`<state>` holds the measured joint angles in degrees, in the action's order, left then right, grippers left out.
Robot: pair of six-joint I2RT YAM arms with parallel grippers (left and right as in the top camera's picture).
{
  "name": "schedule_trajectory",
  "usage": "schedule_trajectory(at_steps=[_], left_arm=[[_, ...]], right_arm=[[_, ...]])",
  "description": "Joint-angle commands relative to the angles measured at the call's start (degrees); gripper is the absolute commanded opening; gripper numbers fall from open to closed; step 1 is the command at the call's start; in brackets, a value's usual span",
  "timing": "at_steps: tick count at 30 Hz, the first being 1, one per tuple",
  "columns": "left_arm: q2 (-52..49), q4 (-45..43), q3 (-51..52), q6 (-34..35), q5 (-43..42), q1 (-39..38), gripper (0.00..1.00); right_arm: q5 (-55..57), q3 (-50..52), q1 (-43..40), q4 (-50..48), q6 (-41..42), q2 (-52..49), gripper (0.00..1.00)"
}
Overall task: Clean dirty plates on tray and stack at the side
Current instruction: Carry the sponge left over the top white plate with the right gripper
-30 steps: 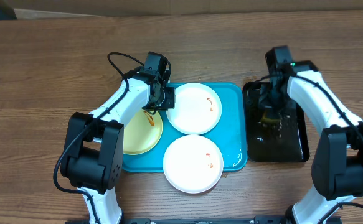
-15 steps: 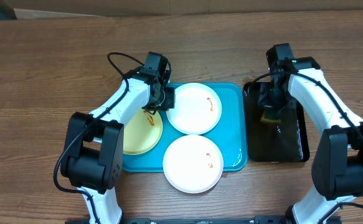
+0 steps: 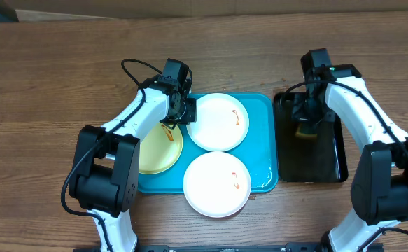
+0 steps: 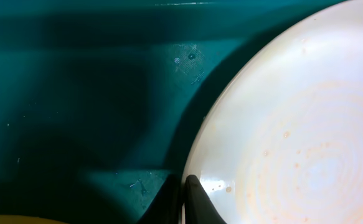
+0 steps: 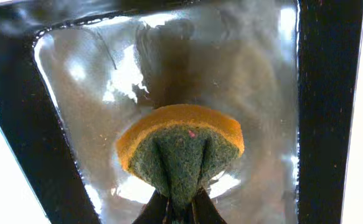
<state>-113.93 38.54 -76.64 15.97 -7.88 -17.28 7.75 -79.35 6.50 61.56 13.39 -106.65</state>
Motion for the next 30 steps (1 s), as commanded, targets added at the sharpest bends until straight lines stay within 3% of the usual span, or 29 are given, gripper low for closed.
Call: schedule_trajectory(at_steps=[1,5,11,17,21,30], left_arm=[[-1.09,-0.24,-0.33,-0.50,0.59,-0.02,0.04],[-1.09,-0.26,-0.33,-0.50,0.59,-0.02,0.04],[-1.09,-0.46,-0.33,-0.50,0.59,-0.02,0.04],[-1.09,-0.70,-0.33,-0.50,0.52,-0.02,0.04],[-1.09,-0.81,-0.33,-0.50,0.39,-0.02,0.04],[-1.09,-0.83,-0.33,-0.50,0.39,-0.02,0.04]], right_arm=[[4.15,-1.68,-0.26,0.48,3.56,0.24,0.04],[-4.81,-1.79,-0.26,-0.44,-3.13,0.24,0.04],[-13.60,-7.61,-0.17,0.76,-3.50,0.24,0.04],[-19.43,-15.19,5.05,1.66,-4.42,0.24,0.04],[-16.96,-14.97,11.23,-0.85,-4.70,0.07,0.04],[4.31,-14.36,23.39,-4.28,-4.83,-4.04,0.04]])
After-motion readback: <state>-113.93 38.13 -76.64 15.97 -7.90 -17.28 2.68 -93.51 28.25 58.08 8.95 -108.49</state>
